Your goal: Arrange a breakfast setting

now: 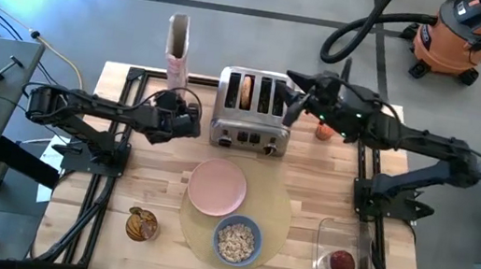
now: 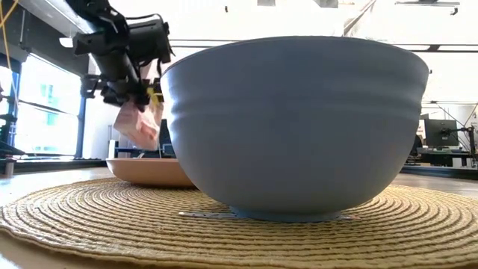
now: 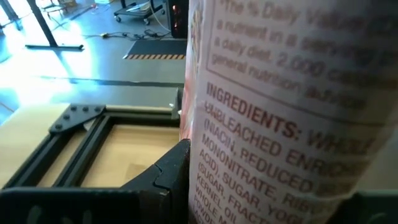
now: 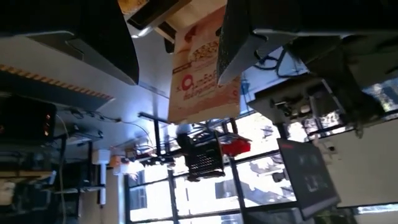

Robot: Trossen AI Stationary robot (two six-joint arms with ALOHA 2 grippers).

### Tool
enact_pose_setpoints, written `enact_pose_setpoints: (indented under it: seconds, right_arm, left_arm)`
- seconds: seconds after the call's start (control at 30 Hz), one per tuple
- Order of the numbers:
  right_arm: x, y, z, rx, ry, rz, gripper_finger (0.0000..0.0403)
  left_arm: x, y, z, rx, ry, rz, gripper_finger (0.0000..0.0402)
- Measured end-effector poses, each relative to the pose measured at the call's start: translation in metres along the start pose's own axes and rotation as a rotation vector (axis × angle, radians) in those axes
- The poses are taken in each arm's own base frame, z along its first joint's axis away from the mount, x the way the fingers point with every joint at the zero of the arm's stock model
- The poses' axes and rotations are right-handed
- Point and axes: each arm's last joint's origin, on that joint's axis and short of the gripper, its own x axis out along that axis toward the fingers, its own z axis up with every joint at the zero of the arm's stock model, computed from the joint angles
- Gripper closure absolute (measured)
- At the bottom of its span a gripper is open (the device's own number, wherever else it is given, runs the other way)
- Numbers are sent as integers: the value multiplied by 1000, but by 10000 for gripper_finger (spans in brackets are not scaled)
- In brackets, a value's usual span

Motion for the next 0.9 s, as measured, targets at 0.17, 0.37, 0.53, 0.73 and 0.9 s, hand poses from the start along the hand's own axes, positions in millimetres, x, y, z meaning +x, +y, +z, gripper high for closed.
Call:
enact_pose_setpoints:
  seconds: [0.17,0.37,0.53,0.73,0.9]
  right_arm:
    - [14,5,-3,-10,10,-75,199]
    - [33,2,-12,0,47,-130,199]
    - [47,-2,-27,8,111,-154,199]
    - [57,-4,-39,11,159,-167,199]
    - [58,-4,-40,7,163,-168,199]
  left_arm:
    - [4,9,-15,-1,8,5,284]
    - [6,14,-29,-13,24,-21,284]
    - [6,21,-39,-4,1,-22,284]
    - [9,30,-48,40,26,-14,284]
    - [9,30,-50,-3,43,-22,284]
